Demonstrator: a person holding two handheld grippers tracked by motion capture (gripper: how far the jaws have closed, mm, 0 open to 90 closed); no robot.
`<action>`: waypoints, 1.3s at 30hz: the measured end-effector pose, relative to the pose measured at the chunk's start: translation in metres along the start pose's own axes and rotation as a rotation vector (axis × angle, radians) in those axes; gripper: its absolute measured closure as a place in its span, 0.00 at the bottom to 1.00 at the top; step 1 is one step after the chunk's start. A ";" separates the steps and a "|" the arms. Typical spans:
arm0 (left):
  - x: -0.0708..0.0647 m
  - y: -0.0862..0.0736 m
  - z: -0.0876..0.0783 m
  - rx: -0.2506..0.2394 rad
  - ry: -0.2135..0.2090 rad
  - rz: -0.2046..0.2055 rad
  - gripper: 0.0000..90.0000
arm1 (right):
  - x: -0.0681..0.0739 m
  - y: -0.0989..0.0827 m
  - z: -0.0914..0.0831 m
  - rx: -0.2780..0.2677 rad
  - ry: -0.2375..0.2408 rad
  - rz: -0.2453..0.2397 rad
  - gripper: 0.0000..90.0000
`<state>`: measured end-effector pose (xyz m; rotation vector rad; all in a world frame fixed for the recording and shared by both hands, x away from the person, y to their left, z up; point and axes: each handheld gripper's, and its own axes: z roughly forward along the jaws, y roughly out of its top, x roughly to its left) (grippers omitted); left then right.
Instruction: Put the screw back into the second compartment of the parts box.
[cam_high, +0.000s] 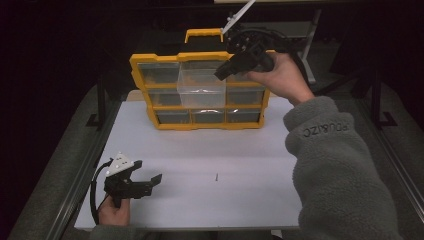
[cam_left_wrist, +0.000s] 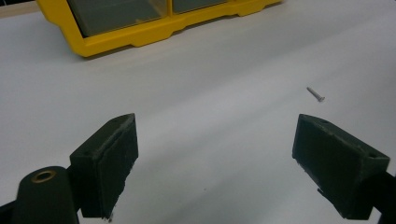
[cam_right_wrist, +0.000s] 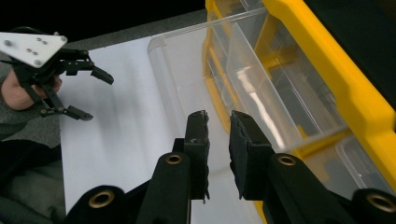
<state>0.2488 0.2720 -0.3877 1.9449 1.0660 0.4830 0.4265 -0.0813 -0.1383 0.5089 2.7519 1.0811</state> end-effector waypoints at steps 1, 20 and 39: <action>0.000 0.000 0.000 0.003 0.001 0.002 0.15 | 0.001 -0.003 -0.005 -0.007 -0.003 0.002 0.83; -0.003 0.000 0.002 -0.004 0.002 -0.003 0.15 | 0.016 -0.094 -0.023 -0.045 0.012 0.071 0.73; -0.002 -0.001 0.001 0.003 0.005 -0.002 0.15 | 0.029 -0.165 0.054 0.017 0.072 0.111 0.66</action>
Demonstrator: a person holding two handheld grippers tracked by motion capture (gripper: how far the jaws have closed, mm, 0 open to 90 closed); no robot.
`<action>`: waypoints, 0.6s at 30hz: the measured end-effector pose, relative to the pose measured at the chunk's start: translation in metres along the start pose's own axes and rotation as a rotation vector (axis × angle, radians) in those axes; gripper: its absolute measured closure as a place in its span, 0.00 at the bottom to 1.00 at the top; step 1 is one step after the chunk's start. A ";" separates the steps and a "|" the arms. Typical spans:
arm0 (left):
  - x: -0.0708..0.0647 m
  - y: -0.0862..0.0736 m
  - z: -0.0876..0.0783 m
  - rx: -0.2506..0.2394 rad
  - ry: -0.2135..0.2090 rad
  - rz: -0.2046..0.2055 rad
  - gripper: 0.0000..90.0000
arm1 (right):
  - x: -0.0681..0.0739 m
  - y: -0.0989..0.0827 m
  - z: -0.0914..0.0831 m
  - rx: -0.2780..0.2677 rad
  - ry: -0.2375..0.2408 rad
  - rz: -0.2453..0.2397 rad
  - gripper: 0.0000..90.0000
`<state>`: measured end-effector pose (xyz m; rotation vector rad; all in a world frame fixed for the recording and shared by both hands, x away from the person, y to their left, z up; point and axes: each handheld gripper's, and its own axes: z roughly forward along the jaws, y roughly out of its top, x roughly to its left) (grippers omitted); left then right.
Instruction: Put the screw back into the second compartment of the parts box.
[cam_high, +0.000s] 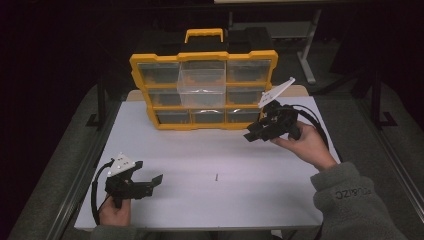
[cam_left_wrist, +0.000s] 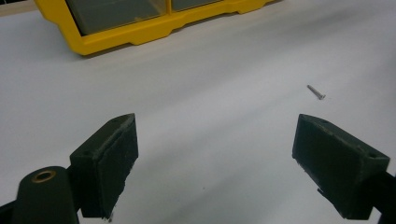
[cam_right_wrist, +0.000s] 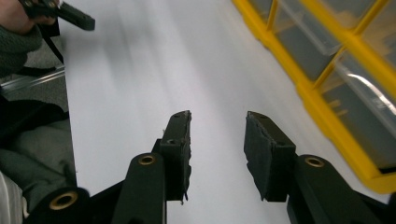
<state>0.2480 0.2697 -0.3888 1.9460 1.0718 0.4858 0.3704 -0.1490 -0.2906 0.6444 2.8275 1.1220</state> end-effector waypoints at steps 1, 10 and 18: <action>0.000 0.000 0.000 -0.008 -0.002 -0.002 0.15 | 0.001 -0.002 0.005 0.004 0.007 0.002 0.66; 0.001 0.000 0.000 -0.005 -0.001 -0.006 0.15 | 0.005 -0.011 0.052 0.051 0.043 -0.016 0.64; 0.001 0.000 -0.001 -0.002 -0.002 -0.003 0.15 | 0.010 -0.022 0.094 0.090 0.107 -0.017 0.67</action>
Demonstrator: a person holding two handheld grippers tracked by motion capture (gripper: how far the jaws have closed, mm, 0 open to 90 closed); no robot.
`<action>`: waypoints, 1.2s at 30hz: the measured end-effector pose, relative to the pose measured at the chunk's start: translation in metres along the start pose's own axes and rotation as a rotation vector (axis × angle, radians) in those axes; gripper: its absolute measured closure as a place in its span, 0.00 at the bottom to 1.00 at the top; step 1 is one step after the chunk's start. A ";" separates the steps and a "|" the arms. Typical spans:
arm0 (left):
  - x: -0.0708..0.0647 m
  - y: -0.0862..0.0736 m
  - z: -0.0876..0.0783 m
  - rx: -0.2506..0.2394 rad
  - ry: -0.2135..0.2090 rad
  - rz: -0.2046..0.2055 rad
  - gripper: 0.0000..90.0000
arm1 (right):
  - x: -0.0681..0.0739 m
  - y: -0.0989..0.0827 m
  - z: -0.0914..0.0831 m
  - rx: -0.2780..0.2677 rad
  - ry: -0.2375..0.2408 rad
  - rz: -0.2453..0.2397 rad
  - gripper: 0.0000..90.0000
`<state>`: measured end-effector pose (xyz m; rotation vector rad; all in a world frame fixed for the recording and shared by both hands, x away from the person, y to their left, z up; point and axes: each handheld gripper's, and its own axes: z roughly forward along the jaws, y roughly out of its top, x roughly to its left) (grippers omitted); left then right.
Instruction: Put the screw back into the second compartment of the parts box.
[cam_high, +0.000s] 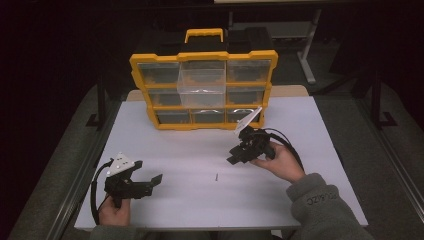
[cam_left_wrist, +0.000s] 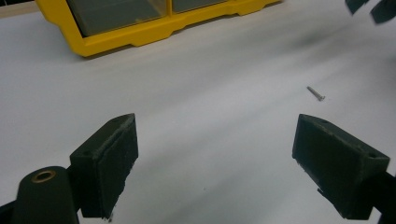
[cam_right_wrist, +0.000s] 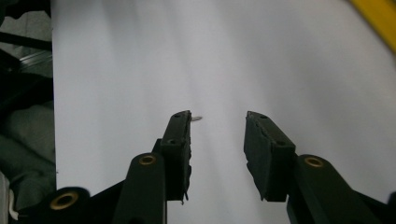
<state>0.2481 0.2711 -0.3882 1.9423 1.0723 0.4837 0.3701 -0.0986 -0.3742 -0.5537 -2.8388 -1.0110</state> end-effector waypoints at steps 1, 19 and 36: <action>0.000 0.000 0.000 0.000 0.000 -0.001 0.15 | 0.000 -0.001 0.006 0.008 0.006 -0.005 0.67; 0.000 0.000 0.000 -0.002 -0.001 -0.002 0.15 | 0.010 -0.001 0.061 0.101 0.031 -0.065 0.68; 0.001 0.000 0.000 -0.003 -0.003 -0.006 0.15 | 0.018 0.008 0.082 0.140 -0.050 -0.188 0.66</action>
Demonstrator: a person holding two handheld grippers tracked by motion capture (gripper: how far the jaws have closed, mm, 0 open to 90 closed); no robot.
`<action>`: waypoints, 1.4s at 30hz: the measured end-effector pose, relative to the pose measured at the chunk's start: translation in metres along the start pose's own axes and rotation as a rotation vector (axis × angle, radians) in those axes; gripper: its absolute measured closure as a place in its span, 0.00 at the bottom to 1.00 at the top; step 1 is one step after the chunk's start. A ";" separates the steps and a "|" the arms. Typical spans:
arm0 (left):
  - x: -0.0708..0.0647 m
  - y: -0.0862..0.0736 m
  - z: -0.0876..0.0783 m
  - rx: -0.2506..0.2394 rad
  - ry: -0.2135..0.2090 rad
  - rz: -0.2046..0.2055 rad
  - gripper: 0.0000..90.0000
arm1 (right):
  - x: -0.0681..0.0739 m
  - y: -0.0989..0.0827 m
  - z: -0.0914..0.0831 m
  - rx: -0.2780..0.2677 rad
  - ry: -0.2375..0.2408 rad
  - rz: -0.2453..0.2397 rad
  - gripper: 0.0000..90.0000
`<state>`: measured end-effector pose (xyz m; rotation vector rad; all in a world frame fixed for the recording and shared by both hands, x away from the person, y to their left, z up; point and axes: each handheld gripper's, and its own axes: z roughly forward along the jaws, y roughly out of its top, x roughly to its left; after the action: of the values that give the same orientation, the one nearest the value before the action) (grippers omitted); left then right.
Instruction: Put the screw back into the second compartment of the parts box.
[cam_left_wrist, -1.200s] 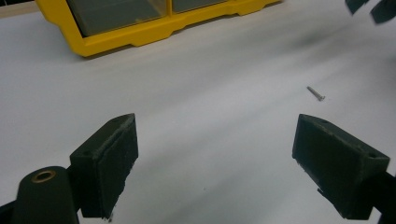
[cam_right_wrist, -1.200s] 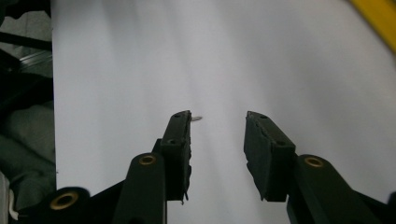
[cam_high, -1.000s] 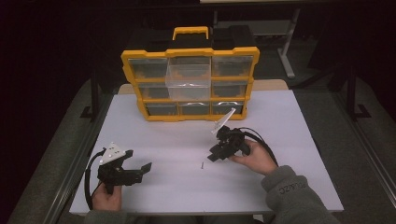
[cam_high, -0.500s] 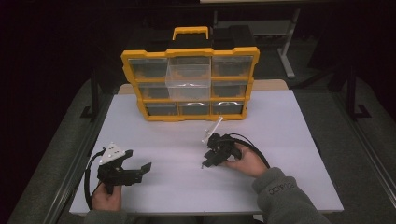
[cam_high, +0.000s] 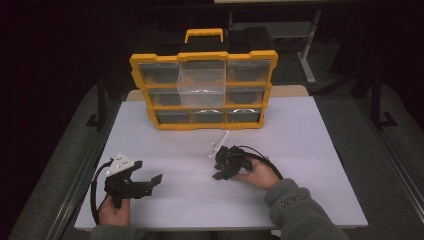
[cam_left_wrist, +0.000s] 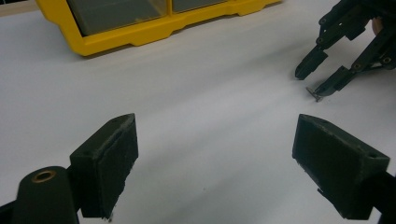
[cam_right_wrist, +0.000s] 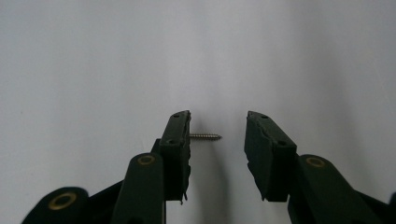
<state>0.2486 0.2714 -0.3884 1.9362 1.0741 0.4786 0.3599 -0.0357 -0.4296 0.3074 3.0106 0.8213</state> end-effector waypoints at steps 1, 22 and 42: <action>0.000 0.000 0.000 -0.003 0.000 -0.002 0.15 | 0.001 0.002 0.001 0.004 -0.002 -0.003 0.67; 0.000 0.000 0.000 -0.008 -0.002 -0.010 0.15 | 0.002 0.024 0.011 -0.006 0.007 -0.069 0.83; 0.001 0.000 0.000 -0.008 -0.003 -0.007 0.15 | -0.004 0.036 0.020 0.028 0.035 -0.036 0.96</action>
<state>0.2489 0.2724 -0.3884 1.9251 1.0747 0.4749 0.3720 0.0040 -0.4290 0.2407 3.0528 0.7913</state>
